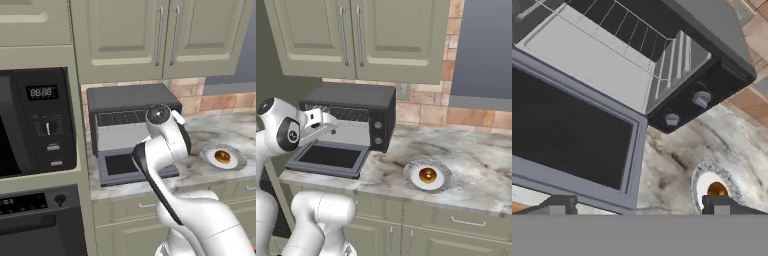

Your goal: Pick up the bagel from the plate, place it on the toaster oven rack, close the door, and set the timer.

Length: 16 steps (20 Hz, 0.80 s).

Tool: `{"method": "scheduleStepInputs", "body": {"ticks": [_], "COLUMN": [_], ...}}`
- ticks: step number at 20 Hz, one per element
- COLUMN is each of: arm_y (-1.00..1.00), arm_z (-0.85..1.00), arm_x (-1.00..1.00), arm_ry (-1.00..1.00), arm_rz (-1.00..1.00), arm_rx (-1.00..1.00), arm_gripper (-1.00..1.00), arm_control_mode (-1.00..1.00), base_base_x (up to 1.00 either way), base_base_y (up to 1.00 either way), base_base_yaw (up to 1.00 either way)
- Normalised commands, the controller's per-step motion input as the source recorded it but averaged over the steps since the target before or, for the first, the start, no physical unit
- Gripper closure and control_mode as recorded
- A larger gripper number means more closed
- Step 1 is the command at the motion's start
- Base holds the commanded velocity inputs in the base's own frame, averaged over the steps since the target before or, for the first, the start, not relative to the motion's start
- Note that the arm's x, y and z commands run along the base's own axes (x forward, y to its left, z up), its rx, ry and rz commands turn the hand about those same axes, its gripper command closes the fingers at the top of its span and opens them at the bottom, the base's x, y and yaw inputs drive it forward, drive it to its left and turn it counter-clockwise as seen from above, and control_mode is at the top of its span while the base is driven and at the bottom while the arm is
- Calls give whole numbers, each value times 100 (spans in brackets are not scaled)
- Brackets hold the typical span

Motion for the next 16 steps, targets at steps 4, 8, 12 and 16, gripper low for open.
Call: {"method": "scheduleStepInputs", "body": {"ticks": [4, 8, 12, 16], "arm_y": [14, 0, 4, 9], "arm_z": [-15, -17, -18, -16], "arm_x": [25, 26, 28, 32], "arm_ry": [0, 0, 0, -6], "arm_rz": [13, 13, 12, 10], "arm_rx": [-21, -20, -20, -20], "arm_gripper": [-100, -100, -100, -100], "arm_control_mode": [-100, -100, -100, -100], "base_base_x": [0, 0, 0, 0], "base_base_y": [0, 0, 0, 0], "base_base_yaw": [0, 0, 0, 0]}}
